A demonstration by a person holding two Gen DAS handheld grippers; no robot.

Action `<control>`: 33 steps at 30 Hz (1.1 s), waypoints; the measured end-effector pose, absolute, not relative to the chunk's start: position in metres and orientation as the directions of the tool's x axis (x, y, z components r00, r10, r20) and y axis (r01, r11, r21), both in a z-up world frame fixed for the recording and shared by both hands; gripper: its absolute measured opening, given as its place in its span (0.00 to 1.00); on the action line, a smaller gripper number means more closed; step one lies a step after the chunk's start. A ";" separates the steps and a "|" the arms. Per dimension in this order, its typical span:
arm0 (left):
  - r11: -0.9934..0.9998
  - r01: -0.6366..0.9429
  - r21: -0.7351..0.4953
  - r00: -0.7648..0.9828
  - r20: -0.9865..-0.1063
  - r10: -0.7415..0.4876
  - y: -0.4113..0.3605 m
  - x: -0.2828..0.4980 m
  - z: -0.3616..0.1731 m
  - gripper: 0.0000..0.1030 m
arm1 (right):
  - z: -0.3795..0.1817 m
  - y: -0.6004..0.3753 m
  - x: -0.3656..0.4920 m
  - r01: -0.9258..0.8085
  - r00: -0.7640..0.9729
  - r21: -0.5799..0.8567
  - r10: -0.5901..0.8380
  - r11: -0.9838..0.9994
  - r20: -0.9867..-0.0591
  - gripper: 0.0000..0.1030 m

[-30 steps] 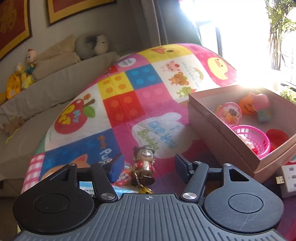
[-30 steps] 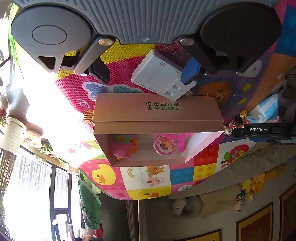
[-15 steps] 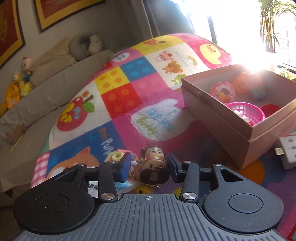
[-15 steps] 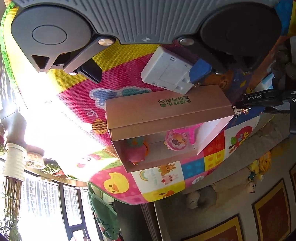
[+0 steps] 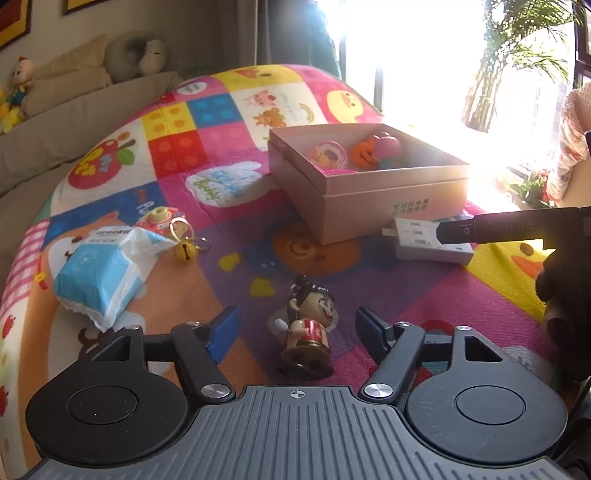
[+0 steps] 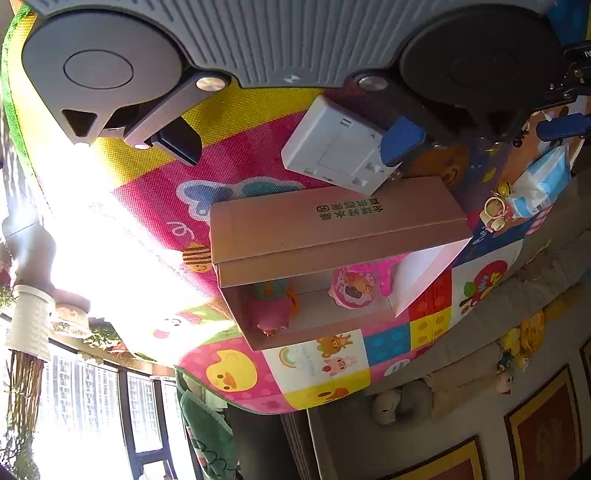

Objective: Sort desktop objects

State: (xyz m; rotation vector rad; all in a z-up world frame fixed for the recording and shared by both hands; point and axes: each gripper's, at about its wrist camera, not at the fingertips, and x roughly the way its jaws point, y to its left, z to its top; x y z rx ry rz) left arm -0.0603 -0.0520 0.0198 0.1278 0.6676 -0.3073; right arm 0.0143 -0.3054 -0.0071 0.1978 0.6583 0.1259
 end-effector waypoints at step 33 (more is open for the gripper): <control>0.938 0.339 0.077 0.735 -0.643 -0.213 -0.056 -0.066 0.015 0.97 | -0.010 -0.299 0.017 -0.089 0.751 0.174 0.181 0.981 -0.635 1.00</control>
